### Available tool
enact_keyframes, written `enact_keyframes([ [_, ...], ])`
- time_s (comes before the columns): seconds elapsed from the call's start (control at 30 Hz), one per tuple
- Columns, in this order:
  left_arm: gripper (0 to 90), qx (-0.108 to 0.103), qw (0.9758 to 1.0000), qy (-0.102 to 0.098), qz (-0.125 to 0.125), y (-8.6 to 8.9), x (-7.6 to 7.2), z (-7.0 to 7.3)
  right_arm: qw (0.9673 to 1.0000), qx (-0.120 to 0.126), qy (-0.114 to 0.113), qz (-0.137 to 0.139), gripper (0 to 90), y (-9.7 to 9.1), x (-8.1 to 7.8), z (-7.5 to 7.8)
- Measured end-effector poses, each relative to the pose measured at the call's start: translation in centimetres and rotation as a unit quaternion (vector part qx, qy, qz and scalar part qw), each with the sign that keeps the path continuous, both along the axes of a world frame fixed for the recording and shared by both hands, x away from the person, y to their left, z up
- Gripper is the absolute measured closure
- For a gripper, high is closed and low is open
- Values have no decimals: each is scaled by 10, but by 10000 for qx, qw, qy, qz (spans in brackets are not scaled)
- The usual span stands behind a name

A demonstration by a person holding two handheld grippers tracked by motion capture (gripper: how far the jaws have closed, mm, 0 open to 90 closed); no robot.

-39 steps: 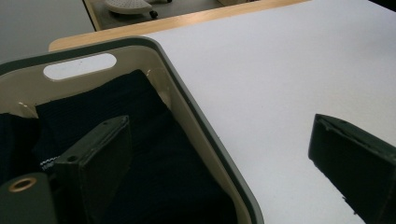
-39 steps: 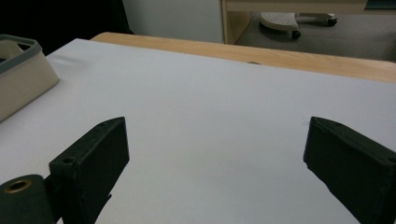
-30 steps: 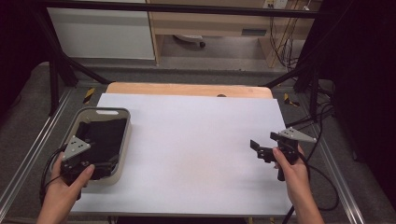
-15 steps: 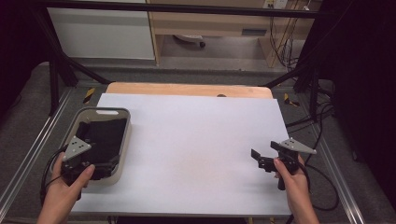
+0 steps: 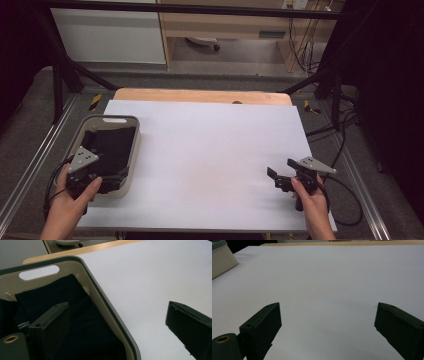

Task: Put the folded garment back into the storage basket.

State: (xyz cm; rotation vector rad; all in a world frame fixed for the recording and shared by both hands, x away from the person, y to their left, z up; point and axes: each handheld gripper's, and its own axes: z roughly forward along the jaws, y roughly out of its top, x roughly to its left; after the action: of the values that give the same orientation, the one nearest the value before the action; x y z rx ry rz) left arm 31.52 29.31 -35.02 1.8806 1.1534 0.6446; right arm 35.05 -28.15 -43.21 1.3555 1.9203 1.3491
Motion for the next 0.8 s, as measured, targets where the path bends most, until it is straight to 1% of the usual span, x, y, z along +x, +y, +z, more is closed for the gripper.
enact_keyframes([
  [0.23,57,24,10000,-10,-4,1,0,-1,10000,-17,34,28,75,3,-4,-6],
  [0.37,57,10,10000,-26,10,1,1,-1,9998,-143,69,97,74,7,-6,-8],
  [0.57,57,-5,10000,6,-17,1,1,-2,9998,-118,80,166,74,13,-9,-11],
  [0.8,57,14,10000,-7,-25,1,1,-2,9996,-83,89,241,74,18,-10,-14],
])
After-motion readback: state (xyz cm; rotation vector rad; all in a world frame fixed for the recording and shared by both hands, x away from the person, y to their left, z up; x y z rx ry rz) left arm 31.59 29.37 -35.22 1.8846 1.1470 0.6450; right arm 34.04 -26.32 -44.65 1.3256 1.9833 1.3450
